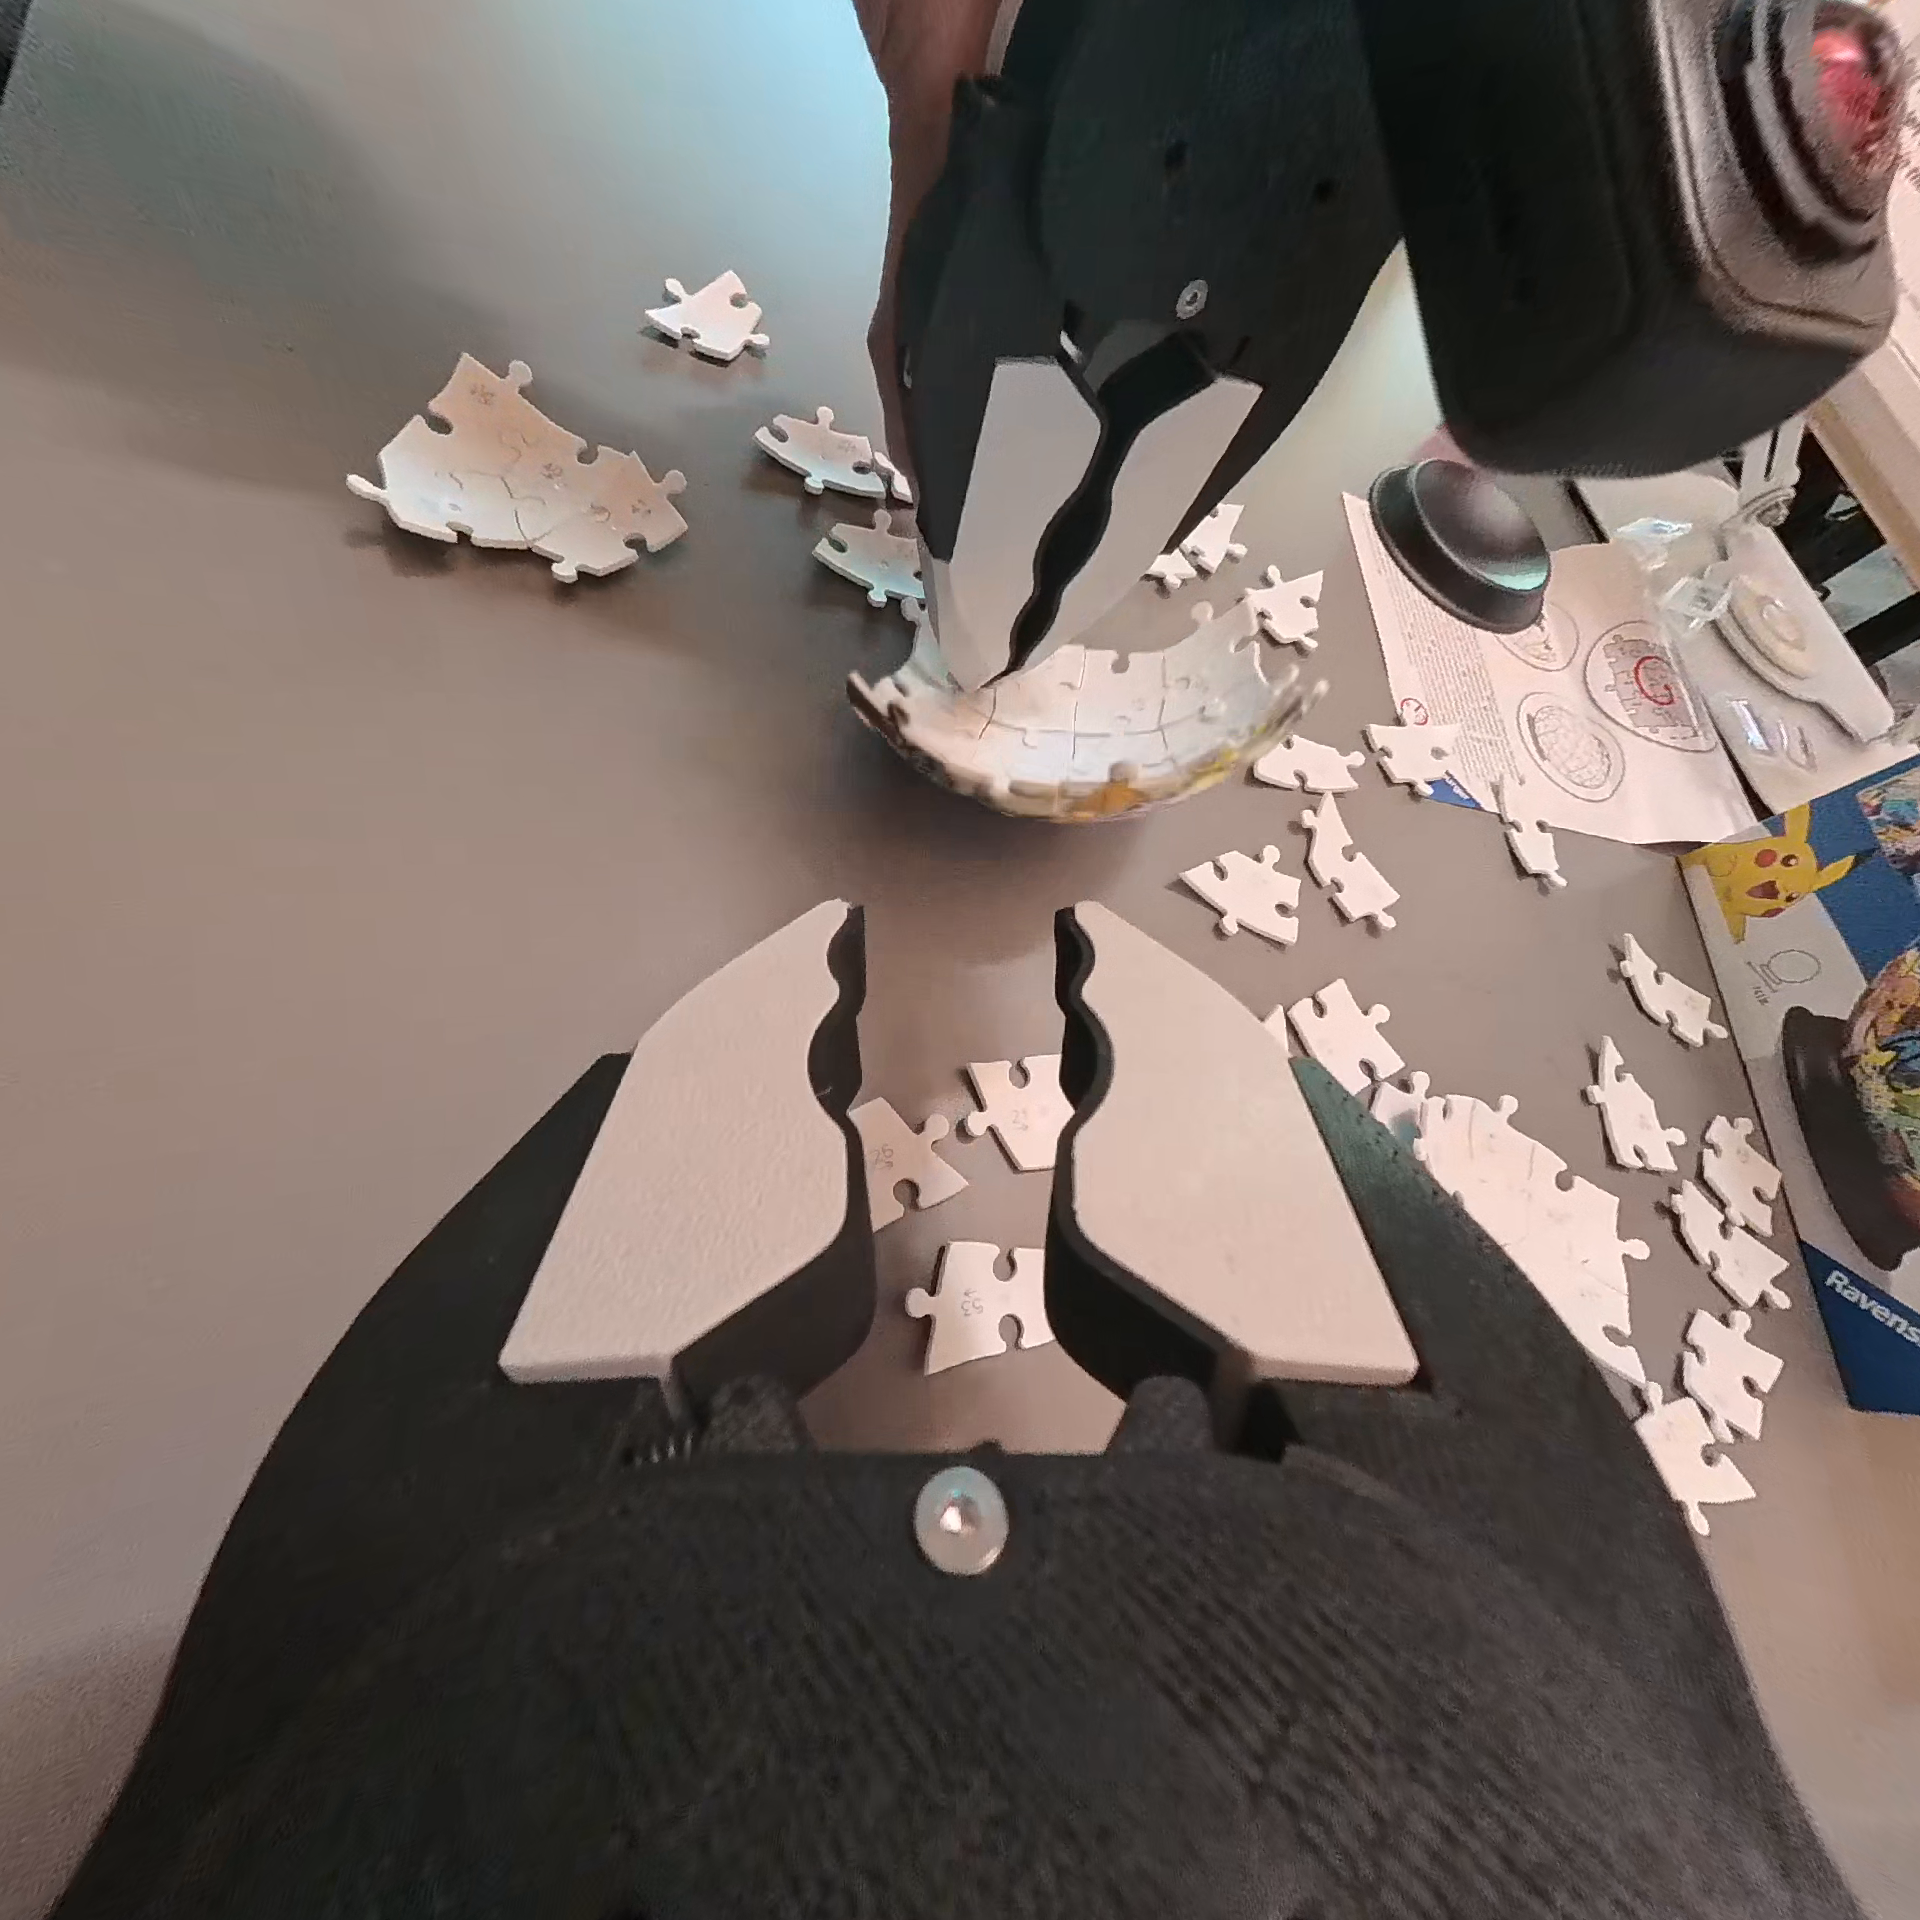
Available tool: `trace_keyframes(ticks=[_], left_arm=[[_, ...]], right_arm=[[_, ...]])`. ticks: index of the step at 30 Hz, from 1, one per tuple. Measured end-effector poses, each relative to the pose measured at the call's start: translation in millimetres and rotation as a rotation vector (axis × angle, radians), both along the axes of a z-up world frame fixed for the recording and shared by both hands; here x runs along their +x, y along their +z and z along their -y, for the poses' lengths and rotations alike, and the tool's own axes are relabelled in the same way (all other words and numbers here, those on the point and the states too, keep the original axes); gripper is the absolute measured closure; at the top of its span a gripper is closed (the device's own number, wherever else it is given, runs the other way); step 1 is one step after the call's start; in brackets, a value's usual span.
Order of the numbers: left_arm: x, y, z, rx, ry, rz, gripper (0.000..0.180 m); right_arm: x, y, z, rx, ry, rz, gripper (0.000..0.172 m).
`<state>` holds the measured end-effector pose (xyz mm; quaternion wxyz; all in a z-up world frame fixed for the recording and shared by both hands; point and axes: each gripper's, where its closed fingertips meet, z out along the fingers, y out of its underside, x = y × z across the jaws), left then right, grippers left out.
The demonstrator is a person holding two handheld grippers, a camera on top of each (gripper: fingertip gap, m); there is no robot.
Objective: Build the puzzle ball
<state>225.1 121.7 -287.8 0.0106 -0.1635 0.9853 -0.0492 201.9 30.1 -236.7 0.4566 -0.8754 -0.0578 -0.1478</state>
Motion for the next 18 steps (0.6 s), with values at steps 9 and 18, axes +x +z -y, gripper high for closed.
trace_keyframes(ticks=[9,18], left_arm=[[-1.8,-0.4,-5.8,0.075,-0.032,0.014,0.18],[1.5,-0.5,-6.2,0.034,0.047,-0.007,0.18]], right_arm=[[0.1,-4.7,1.3,-0.014,0.002,-0.009,0.137],[-0.1,-6.5,3.0,-0.022,0.003,-0.013,0.137]])
